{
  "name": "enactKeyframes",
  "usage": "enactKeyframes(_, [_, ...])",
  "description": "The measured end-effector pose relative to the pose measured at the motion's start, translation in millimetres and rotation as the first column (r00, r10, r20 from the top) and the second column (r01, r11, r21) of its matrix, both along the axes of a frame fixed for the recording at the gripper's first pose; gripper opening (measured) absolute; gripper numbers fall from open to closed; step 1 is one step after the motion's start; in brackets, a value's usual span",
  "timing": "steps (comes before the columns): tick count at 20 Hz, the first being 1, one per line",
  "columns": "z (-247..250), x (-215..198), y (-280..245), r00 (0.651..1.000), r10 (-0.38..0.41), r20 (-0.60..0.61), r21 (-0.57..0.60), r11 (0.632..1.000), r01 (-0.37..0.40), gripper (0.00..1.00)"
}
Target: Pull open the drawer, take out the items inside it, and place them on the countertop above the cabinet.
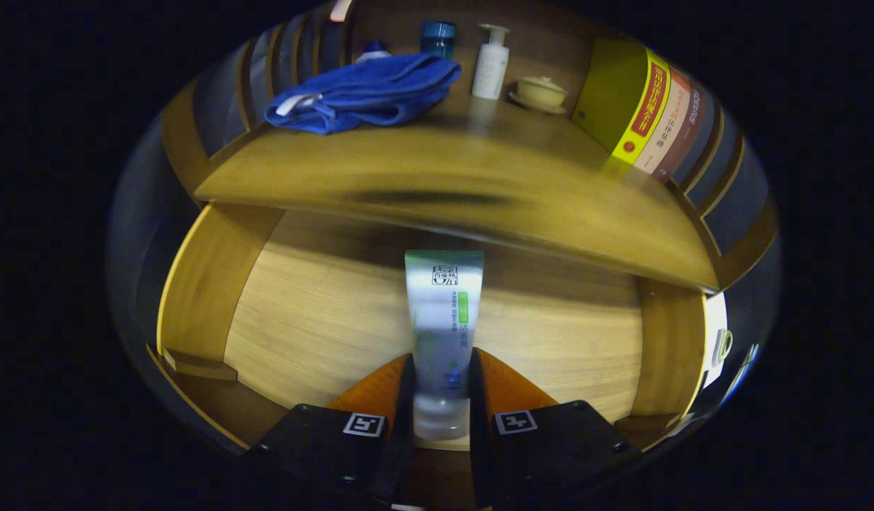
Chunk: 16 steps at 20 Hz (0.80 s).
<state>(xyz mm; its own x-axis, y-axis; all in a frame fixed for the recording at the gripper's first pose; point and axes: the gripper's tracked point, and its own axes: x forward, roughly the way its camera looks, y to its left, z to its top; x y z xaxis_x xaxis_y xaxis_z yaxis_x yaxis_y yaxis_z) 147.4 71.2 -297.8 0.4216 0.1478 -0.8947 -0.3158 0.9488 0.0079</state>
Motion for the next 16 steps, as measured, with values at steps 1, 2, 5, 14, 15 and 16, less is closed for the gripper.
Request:
enactKeyframes(1, [11.1,0.5,2.7,1.000,-0.006,0.020,0.023,1.000,0.006,0.42])
enactKeyframes(2, [19.6,1.5,2.7,0.999,-0.007,0.036,0.039,0.999,0.006,0.42])
enactKeyframes(5, [33.1,-4.5,-1.6,0.999,-0.006,0.052,0.056,0.998,0.003,0.42])
enactKeyframes(14, [45.8,-22.0,-13.0,0.994,-0.038,0.098,0.099,0.995,0.028,0.42])
enactKeyframes(15, [50.5,-24.6,-12.6,0.993,-0.039,0.109,0.108,0.994,0.027,0.42])
enactKeyframes(16, [55.2,-25.9,-11.8,0.991,-0.041,0.124,0.116,0.993,0.027,0.42])
